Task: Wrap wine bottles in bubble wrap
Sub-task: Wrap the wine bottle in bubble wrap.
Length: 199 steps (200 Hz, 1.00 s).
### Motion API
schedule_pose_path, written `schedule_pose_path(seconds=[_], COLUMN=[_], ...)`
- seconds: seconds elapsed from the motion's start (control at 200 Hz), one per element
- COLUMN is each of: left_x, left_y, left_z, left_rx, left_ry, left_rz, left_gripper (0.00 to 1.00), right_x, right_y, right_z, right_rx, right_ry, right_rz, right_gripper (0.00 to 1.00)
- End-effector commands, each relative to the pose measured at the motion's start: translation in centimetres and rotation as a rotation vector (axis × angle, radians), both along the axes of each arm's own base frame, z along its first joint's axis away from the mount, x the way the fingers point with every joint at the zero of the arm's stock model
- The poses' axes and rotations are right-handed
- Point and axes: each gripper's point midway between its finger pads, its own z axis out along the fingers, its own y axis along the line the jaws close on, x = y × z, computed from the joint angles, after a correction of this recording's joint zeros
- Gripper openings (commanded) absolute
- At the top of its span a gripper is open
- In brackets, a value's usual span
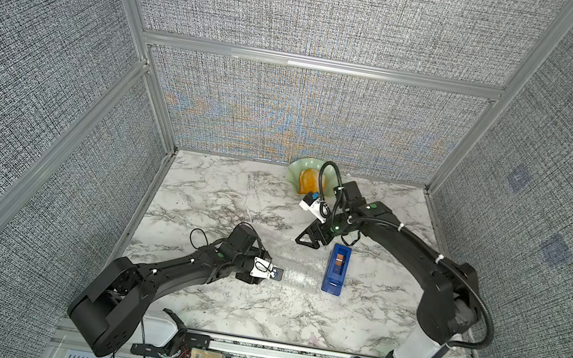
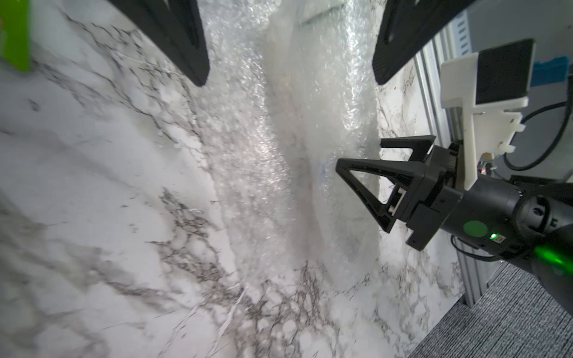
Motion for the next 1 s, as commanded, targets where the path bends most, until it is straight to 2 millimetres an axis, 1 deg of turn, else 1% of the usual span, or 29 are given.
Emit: schedule_pose_path(seconds=[0.0,0.035,0.11,0.15,0.2,0.275,0.36,0.41,0.45,0.5,0.55,0.575,0.585,0.6,0.68,0.685,0.79,0.835,0.91,0.99], left_x=[-1.8,-2.0,-2.4,-2.6,-3.1,-3.6,-3.9,-3.9,-3.7,-3.6,-3.6,-3.7,-3.7,-3.7,-3.9,-4.0,-3.6,-3.5,-3.2,-3.0], left_y=[0.4,0.4,0.2,0.1,0.0,-0.3,-0.7,-0.9,-1.1,-1.4,-1.6,-1.6,-1.6,-1.7,-1.9,-1.9,-2.3,-2.3,-2.2,-2.0], left_z=[-0.4,-0.4,-0.3,-0.4,-0.7,-1.1,-1.5,-1.8,-1.9,-2.1,-2.3,-2.5,-2.6,-2.6,-3.2,-3.3,-3.6,-3.6,-3.7,-3.7], left_rx=[0.017,0.021,0.023,0.03,0.046,0.06,0.078,0.099,0.116,0.14,0.159,0.17,0.174,0.178,0.204,0.205,0.227,0.24,0.262,0.272], left_ry=[0.152,0.166,0.189,0.194,0.2,0.215,0.251,0.281,0.304,0.334,0.369,0.388,0.396,0.404,0.452,0.454,0.509,0.528,0.54,0.534], left_rz=[0.03,0.029,0.016,0.003,-0.015,-0.036,-0.046,-0.038,-0.027,-0.017,-0.011,-0.009,-0.008,-0.007,-0.001,-0.001,0.048,0.065,0.084,0.096], left_gripper=[0.37,0.37,0.37,0.37,0.37,0.37,0.37,0.37,0.37,0.38,0.38,0.38,0.38,0.38,0.38,0.38,0.4,0.41,0.46,0.51], right_x=[1.7,1.7,1.3,0.8,0.3,-0.9,-1.8,-2.3,-2.7,-3.1,-3.1,-2.8,-3.2,-3.4,-3.1,-3.1,-3.9,-4.5,-5.6,-7.1], right_y=[-1.6,-2.4,-4.1,-4.9,-5.3,-4.9,-4.7,-4.4,-4.1,-3.7,-3.6,-3.6,-3.9,-4.3,-5.8,-5.9,-7.7,-8.0,-8.4,-7.7], right_z=[1.4,1.6,1.5,0.8,-0.3,-2.2,-5.0,-5.9,-6.3,-5.9,-4.8,-3.6,-4.2,-4.3,-2.1,-2.2,0.0,0.3,0.0,-1.0], right_rx=[-0.009,-0.017,-0.026,-0.025,-0.004,0.006,-0.052,-0.082,-0.083,-0.05,0.004,0.032,0.022,0.016,0.023,0.018,0.027,0.014,-0.031,-0.083], right_ry=[-0.138,-0.172,-0.195,-0.177,-0.133,-0.043,0.08,0.142,0.159,0.13,0.072,0.023,0.023,0.007,-0.136,-0.14,-0.281,-0.331,-0.395,-0.412], right_rz=[-0.129,-0.168,-0.27,-0.321,-0.378,-0.374,-0.37,-0.357,-0.354,-0.355,-0.365,-0.37,-0.375,-0.384,-0.435,-0.436,-0.456,-0.451,-0.431,-0.377], right_gripper=[0.82,0.82,0.82,0.82,0.82,0.79,0.75,0.72,0.71,0.7,0.7,0.71,0.71,0.71,0.71,0.71,0.72,0.72,0.72,0.74])
